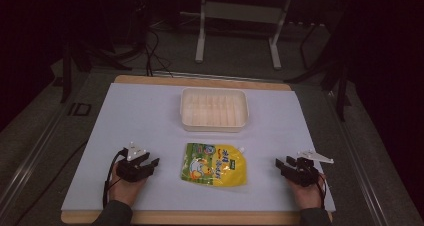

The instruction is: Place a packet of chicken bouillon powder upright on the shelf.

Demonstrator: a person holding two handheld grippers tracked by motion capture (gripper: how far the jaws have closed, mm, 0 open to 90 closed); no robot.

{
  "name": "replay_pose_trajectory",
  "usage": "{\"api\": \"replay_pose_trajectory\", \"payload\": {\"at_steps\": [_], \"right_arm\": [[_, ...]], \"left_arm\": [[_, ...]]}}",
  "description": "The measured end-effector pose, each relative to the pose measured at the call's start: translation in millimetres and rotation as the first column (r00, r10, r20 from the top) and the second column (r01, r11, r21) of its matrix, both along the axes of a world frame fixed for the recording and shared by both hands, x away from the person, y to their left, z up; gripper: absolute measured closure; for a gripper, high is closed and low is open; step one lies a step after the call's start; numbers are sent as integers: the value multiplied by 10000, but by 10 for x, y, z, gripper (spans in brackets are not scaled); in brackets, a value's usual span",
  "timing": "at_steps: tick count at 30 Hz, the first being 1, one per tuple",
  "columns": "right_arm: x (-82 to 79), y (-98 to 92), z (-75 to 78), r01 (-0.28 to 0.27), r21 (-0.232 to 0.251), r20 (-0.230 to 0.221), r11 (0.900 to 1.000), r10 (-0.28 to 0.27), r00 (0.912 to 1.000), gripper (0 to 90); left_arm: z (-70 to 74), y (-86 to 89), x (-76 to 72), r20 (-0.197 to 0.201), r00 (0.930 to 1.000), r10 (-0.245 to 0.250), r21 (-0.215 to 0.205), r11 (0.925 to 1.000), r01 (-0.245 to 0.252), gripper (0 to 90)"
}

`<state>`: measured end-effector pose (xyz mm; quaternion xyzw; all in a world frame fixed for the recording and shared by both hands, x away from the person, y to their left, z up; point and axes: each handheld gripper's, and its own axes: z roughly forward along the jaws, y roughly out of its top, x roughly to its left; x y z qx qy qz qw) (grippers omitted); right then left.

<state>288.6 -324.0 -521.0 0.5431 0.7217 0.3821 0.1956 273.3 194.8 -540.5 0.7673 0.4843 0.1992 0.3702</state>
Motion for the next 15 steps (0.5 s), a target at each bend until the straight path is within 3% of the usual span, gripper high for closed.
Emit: {"api": "replay_pose_trajectory", "payload": {"at_steps": [3,11,15], "right_arm": [[-4,40,9,-249,315,-68,9992,251,9997,512],[-24,134,26,-582,806,-195,9950,600,9980,520],[-101,209,47,-964,1064,-159,9896,986,9950,549]], "left_arm": [[9,6,-6,159,9998,-92,81,9999,91,547],[0,27,5,80,9998,-183,23,9998,183,558],[-4,-1,6,41,9993,-373,273,9989,372,554]]}}
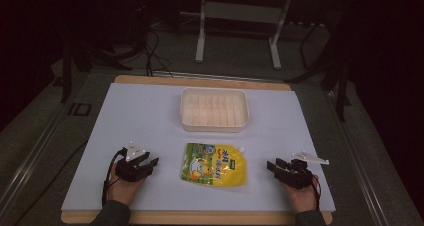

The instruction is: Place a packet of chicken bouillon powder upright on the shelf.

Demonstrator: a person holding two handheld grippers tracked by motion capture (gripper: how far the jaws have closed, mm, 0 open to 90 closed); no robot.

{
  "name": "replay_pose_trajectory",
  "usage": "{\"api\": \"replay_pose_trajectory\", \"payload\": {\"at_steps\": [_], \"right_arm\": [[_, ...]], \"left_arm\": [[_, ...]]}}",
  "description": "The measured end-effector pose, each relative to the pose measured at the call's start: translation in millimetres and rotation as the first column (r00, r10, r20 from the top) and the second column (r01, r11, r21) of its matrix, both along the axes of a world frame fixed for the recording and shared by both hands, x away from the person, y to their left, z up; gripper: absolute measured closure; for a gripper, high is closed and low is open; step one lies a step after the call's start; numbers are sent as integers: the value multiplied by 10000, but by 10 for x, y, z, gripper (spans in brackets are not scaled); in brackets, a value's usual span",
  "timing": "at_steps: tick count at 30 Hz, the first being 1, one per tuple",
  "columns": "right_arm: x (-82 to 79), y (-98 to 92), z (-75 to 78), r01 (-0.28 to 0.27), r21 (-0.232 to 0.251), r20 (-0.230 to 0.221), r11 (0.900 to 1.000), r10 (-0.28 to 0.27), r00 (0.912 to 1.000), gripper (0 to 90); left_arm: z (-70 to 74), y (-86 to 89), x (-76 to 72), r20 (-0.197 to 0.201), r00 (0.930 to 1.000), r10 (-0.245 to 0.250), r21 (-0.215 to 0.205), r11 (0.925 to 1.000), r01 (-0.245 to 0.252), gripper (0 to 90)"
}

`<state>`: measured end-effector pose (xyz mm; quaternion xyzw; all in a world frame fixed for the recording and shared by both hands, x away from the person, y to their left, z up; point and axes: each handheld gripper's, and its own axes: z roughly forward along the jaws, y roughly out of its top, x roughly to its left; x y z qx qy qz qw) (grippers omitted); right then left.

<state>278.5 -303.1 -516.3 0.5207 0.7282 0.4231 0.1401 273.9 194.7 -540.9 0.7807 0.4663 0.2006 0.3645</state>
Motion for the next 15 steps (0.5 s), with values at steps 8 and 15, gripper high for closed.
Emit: {"api": "replay_pose_trajectory", "payload": {"at_steps": [8,15], "right_arm": [[-202,171,17,-824,668,-173,9944,837,9963,714],[-362,407,-5,-1883,1077,-541,9762,1949,9793,599]], "left_arm": [[0,-4,0,-19,10000,-6,46,10000,6,545],[1,-10,-3,47,10000,-22,138,9999,21,540]]}}
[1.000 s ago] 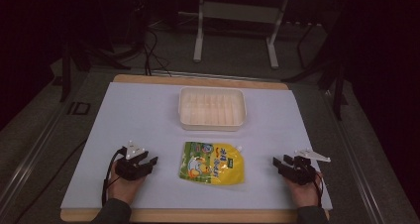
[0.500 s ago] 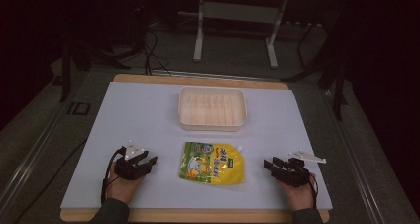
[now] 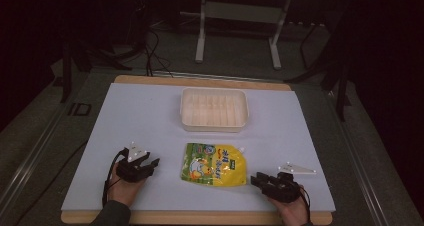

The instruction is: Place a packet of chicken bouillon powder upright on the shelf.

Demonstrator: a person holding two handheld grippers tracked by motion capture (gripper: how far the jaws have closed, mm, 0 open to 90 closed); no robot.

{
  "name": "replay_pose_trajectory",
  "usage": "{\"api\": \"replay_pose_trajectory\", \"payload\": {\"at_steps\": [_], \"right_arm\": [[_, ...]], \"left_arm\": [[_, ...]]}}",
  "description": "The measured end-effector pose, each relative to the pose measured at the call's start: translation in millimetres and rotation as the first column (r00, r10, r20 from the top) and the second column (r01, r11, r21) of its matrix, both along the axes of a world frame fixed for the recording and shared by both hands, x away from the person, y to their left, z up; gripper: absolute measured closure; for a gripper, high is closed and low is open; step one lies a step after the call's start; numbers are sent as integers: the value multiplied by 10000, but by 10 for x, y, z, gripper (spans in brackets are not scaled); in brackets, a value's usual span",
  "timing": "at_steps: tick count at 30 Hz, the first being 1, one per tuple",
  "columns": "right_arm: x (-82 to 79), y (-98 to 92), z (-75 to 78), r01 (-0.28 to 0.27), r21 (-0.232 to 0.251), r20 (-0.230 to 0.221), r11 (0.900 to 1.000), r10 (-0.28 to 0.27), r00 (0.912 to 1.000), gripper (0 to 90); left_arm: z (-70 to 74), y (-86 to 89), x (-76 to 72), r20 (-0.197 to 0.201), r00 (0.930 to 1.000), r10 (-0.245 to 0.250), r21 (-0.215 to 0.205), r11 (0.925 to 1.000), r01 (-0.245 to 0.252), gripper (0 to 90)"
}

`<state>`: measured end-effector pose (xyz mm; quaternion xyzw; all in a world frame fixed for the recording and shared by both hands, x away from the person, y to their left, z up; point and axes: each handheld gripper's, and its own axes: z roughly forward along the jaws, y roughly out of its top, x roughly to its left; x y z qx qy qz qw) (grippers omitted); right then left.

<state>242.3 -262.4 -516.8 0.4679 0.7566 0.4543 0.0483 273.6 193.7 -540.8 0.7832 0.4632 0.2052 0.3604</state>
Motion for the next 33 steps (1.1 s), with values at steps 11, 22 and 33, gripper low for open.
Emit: {"api": "replay_pose_trajectory", "payload": {"at_steps": [11,22,33], "right_arm": [[-32,230,-137,-334,886,-1146,9955,435,9925,601],[186,318,-128,420,916,-1447,9949,-284,9891,842],[562,182,-132,1678,1277,-1849,9775,-1428,9723,745]], "left_arm": [[1,-9,-3,6,10000,64,106,9999,-64,533],[-1,-11,-4,18,9999,139,75,9999,-139,529],[-2,-5,-5,66,9998,180,15,9998,-180,530]]}}
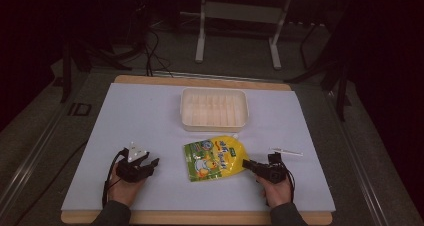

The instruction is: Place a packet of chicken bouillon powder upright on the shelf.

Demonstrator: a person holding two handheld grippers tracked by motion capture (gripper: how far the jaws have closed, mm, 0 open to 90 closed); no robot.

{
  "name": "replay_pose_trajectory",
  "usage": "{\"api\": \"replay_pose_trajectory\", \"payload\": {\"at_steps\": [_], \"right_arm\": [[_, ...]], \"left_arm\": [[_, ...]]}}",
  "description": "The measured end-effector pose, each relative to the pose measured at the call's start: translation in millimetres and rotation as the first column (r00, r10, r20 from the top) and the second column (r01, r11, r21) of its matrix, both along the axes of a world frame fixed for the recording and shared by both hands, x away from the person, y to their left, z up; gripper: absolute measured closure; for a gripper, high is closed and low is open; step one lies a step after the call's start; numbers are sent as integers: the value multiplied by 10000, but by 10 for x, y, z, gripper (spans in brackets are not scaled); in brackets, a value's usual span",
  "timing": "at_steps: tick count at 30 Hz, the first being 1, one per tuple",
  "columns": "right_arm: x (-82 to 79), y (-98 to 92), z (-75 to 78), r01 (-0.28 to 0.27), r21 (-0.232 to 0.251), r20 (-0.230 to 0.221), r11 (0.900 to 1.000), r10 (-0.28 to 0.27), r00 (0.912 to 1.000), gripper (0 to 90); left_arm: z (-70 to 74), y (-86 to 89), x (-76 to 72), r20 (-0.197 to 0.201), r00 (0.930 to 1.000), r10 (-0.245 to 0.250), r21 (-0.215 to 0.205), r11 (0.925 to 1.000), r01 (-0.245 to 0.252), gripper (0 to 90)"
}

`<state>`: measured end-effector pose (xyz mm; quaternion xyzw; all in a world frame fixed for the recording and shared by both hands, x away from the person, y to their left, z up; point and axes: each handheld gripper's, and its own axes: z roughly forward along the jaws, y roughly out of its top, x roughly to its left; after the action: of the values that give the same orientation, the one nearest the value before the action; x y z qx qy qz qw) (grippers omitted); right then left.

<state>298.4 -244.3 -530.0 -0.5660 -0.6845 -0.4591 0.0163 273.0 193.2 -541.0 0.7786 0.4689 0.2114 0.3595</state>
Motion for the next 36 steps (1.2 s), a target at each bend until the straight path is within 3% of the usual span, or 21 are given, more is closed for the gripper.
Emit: {"api": "replay_pose_trajectory", "payload": {"at_steps": [9,17,23,27,30,36], "right_arm": [[-70,149,-138,-193,642,-408,9978,220,9989,646],[59,192,-219,494,1759,-885,9832,-342,9955,645],[121,239,-221,506,1709,-937,9840,-349,9950,667],[182,272,-208,737,1827,-1525,9804,-458,9872,698],[213,314,-201,681,1645,-1551,9840,-424,9870,731],[283,355,-214,965,1732,-1958,9801,-618,9787,800]], "left_arm": [[1,-4,-1,-6,10000,-4,21,10000,4,530],[0,-6,0,-30,10000,-33,42,10000,33,530],[-2,-10,1,-18,10000,-62,87,9999,62,530],[-4,-14,1,-9,10000,-64,107,9999,64,530],[-4,-14,2,-21,10000,-82,114,9999,82,530],[-3,-16,1,-24,9999,-107,92,9999,107,530]]}}
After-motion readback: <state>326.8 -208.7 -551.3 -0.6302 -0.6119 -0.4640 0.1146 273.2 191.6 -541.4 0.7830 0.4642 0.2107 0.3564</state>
